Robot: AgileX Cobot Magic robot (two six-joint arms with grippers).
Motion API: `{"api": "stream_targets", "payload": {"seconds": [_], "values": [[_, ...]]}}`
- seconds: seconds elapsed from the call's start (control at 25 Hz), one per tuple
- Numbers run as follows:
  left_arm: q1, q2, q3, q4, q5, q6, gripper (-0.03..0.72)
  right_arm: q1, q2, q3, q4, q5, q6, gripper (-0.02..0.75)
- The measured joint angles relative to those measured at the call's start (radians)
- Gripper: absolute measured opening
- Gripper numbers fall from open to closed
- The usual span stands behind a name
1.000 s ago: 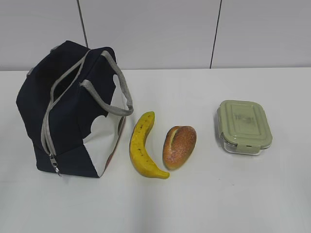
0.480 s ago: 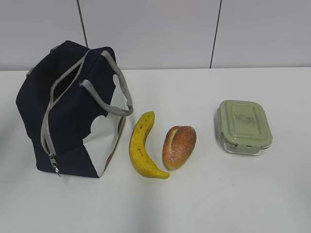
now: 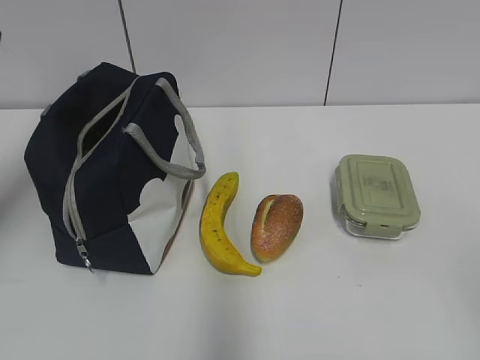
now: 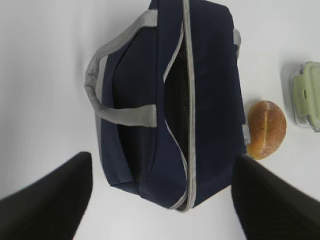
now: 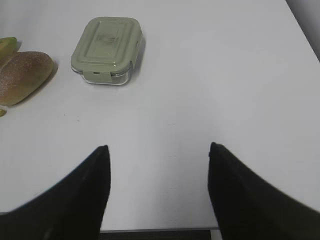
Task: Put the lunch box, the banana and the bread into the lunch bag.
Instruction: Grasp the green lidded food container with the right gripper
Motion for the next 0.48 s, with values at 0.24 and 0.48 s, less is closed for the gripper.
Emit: {"api": "stream_targets", "payload": {"seconds": [0.24, 0.48], "values": [[-0.047, 0.209, -0.150, -0.018, 0.045, 0.041, 0.517, 0.000, 0.000, 0.000, 0.000, 0.000, 0.000, 0.458], [-0.095, 0.399, -0.305, 0.061, 0.109, 0.045, 0.475, 0.000, 0.000, 0.000, 0.000, 0.000, 0.000, 0.458]]}}
